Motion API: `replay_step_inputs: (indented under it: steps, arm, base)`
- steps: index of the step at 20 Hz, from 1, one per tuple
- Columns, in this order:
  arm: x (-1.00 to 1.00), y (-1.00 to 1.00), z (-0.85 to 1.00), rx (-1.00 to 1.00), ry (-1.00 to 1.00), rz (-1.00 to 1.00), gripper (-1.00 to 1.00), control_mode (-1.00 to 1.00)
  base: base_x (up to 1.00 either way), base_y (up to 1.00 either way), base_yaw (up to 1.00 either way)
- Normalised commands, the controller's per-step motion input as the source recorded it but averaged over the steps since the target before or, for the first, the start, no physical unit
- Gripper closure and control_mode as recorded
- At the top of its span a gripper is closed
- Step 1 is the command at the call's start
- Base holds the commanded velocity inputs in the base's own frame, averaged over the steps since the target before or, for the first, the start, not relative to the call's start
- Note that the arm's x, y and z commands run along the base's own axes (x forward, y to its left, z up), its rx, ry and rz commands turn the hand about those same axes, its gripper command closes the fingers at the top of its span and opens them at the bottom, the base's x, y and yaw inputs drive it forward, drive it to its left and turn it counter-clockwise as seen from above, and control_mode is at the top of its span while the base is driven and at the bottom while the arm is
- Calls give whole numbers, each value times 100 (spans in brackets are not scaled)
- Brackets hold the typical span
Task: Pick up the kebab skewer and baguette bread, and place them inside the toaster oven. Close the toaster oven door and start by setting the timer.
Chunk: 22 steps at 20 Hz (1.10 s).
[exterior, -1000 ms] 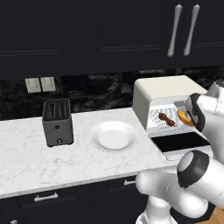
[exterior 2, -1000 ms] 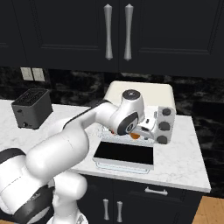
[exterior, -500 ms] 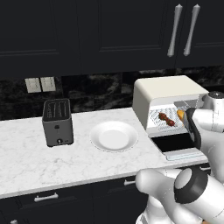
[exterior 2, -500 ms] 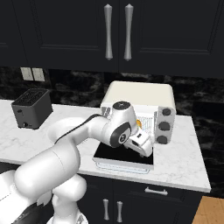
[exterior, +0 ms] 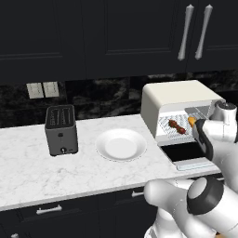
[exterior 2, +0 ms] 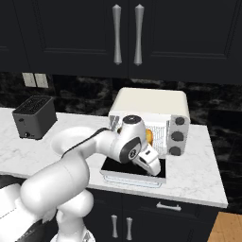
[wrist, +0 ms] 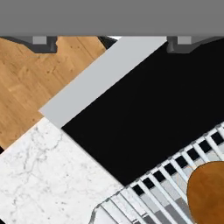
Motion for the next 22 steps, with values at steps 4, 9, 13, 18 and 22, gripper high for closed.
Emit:
replay_step_inputs:
  steps: [4, 9, 13, 18, 22]
  arm:
    - [4, 14, -40, 4, 0, 0, -100, -100]
    - [31, 8, -35, 1, 0, 0, -100, -100]
    - [20, 0, -32, 0, 0, 0, -100, -100]
    - [20, 0, -24, 0, 0, 0, -100, -100]
    - [22, 0, -6, 2, 0, 0, -100, -100]
  base:
    - [0, 0, 0]
    - [0, 0, 0]
    - [0, 0, 0]
    - [0, 0, 0]
    - [0, 0, 0]
